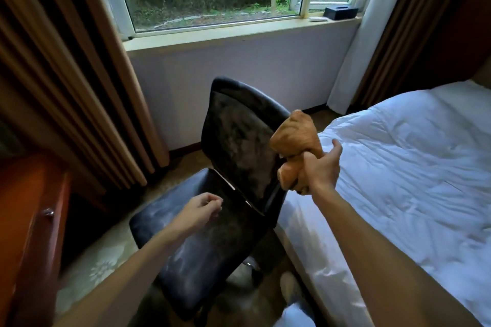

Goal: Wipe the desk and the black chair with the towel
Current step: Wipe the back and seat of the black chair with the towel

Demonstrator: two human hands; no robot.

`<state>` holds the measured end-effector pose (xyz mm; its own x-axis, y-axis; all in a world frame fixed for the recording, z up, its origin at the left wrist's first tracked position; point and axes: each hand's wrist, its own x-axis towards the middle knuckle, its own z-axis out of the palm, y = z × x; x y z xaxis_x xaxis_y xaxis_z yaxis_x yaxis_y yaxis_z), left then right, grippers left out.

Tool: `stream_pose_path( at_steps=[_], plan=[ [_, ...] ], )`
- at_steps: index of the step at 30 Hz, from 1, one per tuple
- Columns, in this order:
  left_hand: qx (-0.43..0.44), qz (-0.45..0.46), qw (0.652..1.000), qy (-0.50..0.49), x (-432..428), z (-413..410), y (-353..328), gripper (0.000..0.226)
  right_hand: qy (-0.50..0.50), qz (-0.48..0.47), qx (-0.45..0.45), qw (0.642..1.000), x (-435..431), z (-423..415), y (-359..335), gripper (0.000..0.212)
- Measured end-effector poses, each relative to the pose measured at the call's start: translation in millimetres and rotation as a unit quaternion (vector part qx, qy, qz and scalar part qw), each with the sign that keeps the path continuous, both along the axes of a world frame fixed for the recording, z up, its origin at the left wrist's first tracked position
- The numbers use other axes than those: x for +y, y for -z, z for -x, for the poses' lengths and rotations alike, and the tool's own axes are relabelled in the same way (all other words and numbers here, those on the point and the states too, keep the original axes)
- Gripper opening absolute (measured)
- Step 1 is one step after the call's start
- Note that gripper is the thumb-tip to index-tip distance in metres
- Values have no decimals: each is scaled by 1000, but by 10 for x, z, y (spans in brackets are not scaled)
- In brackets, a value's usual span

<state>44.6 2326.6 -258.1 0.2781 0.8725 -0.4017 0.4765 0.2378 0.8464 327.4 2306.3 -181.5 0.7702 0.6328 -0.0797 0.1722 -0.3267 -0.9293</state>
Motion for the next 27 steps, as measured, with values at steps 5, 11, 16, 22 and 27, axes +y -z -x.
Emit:
stream_pose_path(
  at_steps=[5,11,16,22,27],
  plan=[
    [30,-89,996,-15,734,-967,-78,9,-191,126,-20,973,678,-873,240,98],
    [94,-207,969,-100,1632,-1989,-299,41,-445,216,-53,867,1146,-1438,410,109],
    [167,-314,934,-45,1948,-2578,-499,66,-515,228,-135,815,1245,-1551,340,113],
    [318,-344,880,76,2231,-2694,-326,66,-513,199,-123,826,1381,-1533,396,109],
    [380,-348,849,116,2212,-2588,-285,71,-528,220,-118,812,1446,-1611,382,111]
  ],
)
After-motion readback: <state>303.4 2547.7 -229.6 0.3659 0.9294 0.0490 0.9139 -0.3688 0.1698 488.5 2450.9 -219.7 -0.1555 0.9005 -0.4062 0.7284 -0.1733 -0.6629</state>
